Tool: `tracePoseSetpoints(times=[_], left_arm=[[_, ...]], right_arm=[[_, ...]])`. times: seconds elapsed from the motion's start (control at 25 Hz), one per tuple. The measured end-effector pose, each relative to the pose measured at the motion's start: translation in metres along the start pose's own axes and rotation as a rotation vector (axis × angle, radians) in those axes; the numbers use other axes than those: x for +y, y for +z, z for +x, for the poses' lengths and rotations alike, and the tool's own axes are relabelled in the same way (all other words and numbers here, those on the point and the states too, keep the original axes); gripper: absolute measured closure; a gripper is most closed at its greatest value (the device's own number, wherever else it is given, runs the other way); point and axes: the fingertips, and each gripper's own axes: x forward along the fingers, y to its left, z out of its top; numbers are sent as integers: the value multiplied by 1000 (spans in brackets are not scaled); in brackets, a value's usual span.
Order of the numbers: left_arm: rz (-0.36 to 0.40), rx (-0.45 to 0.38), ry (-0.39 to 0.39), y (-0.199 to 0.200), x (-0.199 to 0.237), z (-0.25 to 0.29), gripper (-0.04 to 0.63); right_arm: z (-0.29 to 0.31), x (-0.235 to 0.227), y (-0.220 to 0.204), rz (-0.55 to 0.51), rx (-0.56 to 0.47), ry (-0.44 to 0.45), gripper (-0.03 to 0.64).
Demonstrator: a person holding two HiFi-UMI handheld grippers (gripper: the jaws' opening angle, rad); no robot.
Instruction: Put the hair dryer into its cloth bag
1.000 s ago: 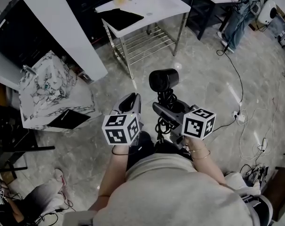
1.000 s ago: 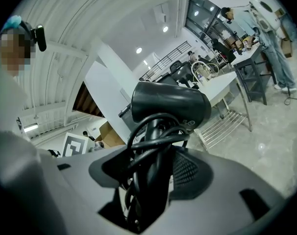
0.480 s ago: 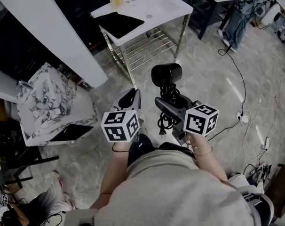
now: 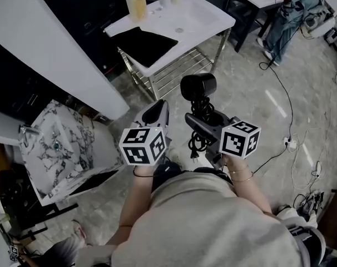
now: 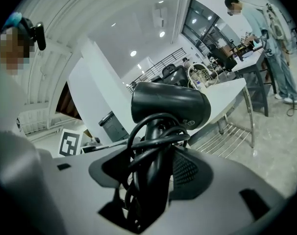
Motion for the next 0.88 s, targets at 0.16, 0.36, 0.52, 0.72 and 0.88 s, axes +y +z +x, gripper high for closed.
tracePoseSetpoints(times=[0.16, 0.36, 0.52, 0.72, 0.88], left_arm=[[42, 23, -26, 17, 28, 18, 563], [115, 58, -27, 23, 49, 29, 566], [72, 41, -53, 24, 60, 39, 566], [43, 34, -16, 34, 80, 58, 565], [37, 40, 45, 40, 107, 78, 565]], right_arm=[[36, -9, 14, 20, -13, -19, 374], [61, -11, 21, 21, -4, -30, 374], [75, -19, 23, 21, 24, -42, 373], [94, -40, 35, 23, 48, -37, 373], [115, -65, 62, 8, 40, -34, 374]])
